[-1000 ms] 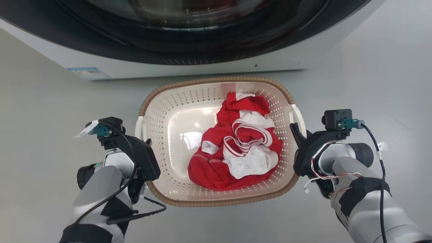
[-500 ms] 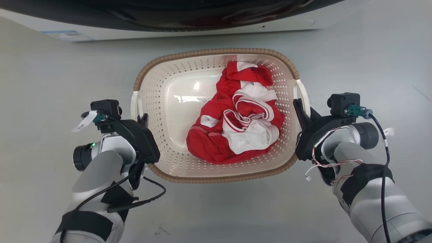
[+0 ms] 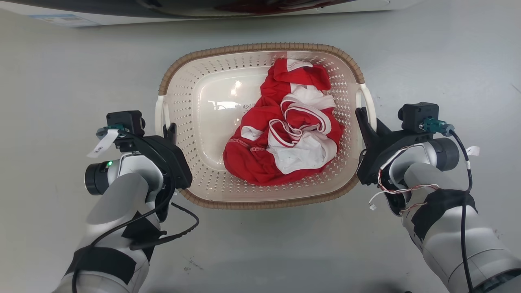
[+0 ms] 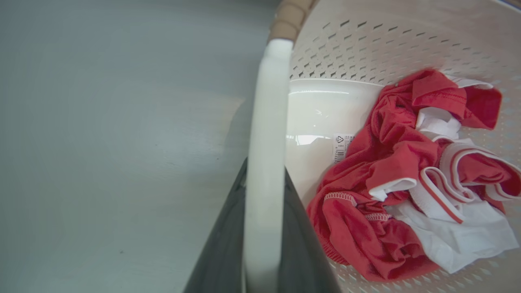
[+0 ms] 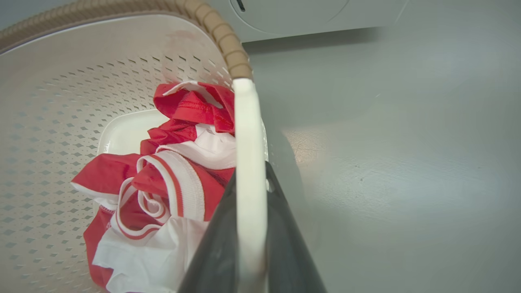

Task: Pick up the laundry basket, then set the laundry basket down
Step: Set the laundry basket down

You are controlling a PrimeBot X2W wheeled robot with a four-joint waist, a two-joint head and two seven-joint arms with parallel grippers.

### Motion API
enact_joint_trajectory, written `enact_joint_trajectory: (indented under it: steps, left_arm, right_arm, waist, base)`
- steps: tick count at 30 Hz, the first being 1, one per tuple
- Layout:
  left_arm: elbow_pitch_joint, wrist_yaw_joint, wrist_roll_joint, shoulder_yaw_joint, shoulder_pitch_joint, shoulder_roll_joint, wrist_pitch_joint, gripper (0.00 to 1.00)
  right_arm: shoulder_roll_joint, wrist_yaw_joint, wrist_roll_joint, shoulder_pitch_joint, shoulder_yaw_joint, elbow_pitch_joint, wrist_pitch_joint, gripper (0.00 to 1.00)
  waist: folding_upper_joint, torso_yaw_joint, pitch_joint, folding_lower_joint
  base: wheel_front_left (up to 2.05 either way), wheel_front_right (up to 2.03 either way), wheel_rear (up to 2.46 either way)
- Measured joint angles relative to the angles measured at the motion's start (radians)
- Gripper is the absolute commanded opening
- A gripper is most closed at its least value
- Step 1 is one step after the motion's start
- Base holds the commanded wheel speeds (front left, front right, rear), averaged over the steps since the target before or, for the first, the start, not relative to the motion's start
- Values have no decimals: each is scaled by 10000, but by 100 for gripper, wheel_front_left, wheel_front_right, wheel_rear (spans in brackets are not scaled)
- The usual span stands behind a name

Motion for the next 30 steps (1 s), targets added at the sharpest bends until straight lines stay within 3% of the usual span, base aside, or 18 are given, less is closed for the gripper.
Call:
enact_joint_trajectory:
  steps: [30]
  left_arm:
    - [407,-332,-36,-79,-218,-61,105,0]
  right_arm:
    - [86,2,29,-183,46,468,-105,0]
  waist:
    - [-1,-19,432,0]
  base:
    - [0,0,0]
